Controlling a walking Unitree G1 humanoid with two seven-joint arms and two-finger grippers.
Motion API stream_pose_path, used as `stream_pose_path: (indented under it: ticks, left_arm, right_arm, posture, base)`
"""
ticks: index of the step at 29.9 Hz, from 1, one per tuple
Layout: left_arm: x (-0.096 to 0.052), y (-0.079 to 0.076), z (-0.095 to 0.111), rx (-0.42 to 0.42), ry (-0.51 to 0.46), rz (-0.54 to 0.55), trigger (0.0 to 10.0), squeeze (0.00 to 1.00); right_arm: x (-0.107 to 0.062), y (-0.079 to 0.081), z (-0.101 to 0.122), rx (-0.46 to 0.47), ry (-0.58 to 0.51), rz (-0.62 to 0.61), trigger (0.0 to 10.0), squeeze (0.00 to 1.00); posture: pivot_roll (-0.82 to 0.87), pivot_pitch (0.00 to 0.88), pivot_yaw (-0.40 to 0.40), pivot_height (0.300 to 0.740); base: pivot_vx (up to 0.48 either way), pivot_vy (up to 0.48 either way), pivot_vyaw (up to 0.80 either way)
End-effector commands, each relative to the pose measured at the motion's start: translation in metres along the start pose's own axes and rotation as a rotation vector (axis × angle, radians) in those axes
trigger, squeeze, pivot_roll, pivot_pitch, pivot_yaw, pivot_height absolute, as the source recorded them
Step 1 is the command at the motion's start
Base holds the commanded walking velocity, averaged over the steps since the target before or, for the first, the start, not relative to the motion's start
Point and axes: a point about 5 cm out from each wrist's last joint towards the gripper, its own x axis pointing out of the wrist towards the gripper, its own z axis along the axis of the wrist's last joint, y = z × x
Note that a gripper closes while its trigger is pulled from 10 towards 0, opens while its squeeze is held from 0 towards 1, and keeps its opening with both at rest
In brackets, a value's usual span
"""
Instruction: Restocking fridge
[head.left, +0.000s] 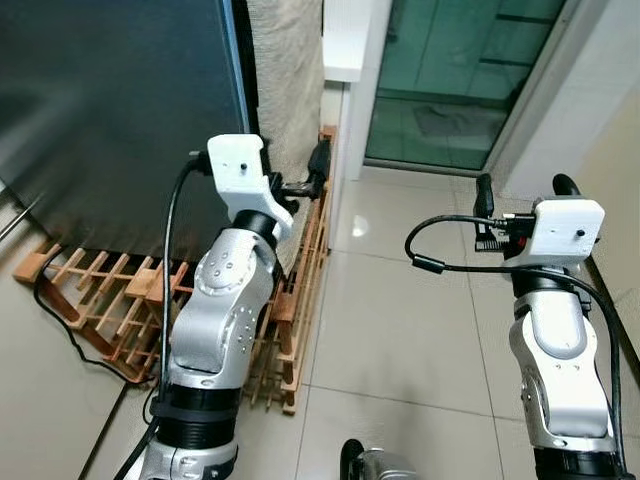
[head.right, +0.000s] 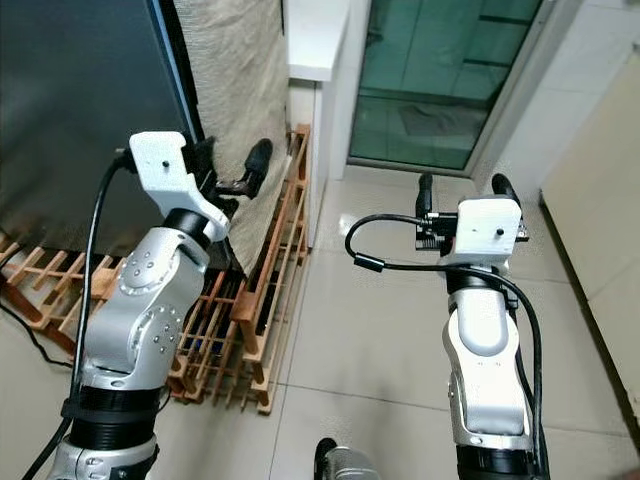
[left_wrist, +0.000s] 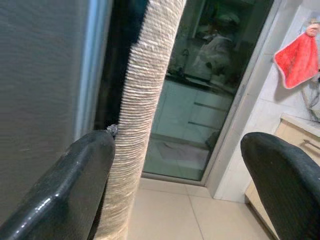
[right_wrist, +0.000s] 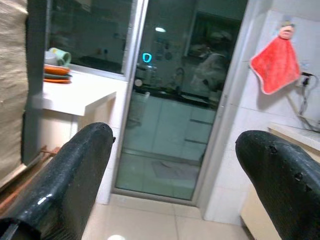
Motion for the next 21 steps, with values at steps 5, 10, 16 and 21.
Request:
stream_pose_path:
  ticks: [5,10,16,21]
  left_arm:
    - [-0.01,-0.005,0.0,-0.013,0.008,-0.043,10.0,0.0]
    - [-0.005,-0.01,0.0,-0.025,0.007,-0.049,10.0,0.0]
    - [0.007,-0.008,-0.002,-0.02,0.009,-0.013,10.0,0.0]
    - [0.011,-0.003,0.003,-0.018,-0.016,0.023,10.0,0.0]
  right_arm:
    - [-0.003,-0.003,-0.007,0.0,0.027,0.001,10.0,0.0]
    - [-0.002,-0.001,-0.007,0.003,0.026,0.004,10.0,0.0]
    - [-0.002,-0.001,-0.008,0.001,0.028,0.003,10.0,0.0]
    - [-0.004,-0.003,-0.01,-0.003,0.035,0.0,10.0,0.0]
  posture:
    - [-0.12,0.066,-0.009,0.74]
    - [-0.12,0.069,-0.01,0.74]
    - [-0.13,0.076,-0.008,0.74]
    - [-0.14,0.082,-0.004,0.74]
  base:
    - [0.0,0.0,0.0]
    - [0.0,0.0,0.0]
    - [0.0,0.0,0.0]
    - [0.0,0.0,0.0]
